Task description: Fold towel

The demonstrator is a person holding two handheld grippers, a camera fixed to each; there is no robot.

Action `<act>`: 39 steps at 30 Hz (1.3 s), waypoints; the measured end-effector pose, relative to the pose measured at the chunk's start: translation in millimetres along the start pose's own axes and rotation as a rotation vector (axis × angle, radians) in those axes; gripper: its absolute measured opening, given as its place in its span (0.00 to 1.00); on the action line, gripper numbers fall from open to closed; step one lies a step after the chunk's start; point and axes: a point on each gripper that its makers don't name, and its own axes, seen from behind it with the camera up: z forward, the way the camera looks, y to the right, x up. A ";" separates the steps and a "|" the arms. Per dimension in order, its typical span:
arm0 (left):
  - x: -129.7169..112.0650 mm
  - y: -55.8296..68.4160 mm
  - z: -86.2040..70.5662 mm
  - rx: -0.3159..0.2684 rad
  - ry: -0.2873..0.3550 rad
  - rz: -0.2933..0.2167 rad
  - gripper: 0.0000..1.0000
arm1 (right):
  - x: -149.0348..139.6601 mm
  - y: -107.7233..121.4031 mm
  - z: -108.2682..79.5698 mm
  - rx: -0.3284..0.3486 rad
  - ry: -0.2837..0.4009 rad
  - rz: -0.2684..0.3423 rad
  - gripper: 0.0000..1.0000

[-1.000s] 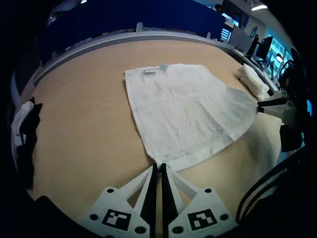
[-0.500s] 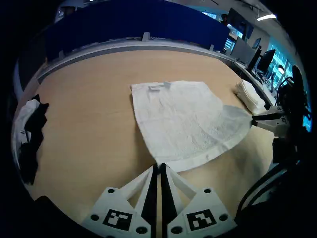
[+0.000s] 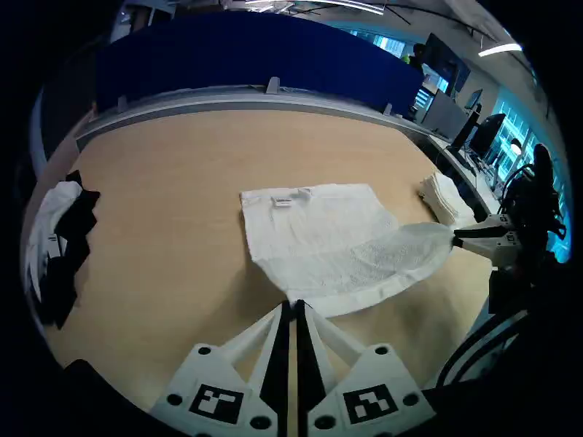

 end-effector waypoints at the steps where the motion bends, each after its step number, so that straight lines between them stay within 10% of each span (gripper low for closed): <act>1: -0.2 0.2 0.1 -0.001 -0.001 -0.003 0.06 | -0.5 0.0 -0.3 0.001 -0.001 0.002 0.16; 18: 31.3 -5.0 9.5 -0.011 0.039 -0.034 0.06 | 18.4 14.4 14.0 -0.005 0.011 0.017 0.16; 39: 83.7 -36.8 81.9 0.007 0.038 -0.032 0.06 | 56.6 65.5 92.1 -0.024 -0.028 0.019 0.16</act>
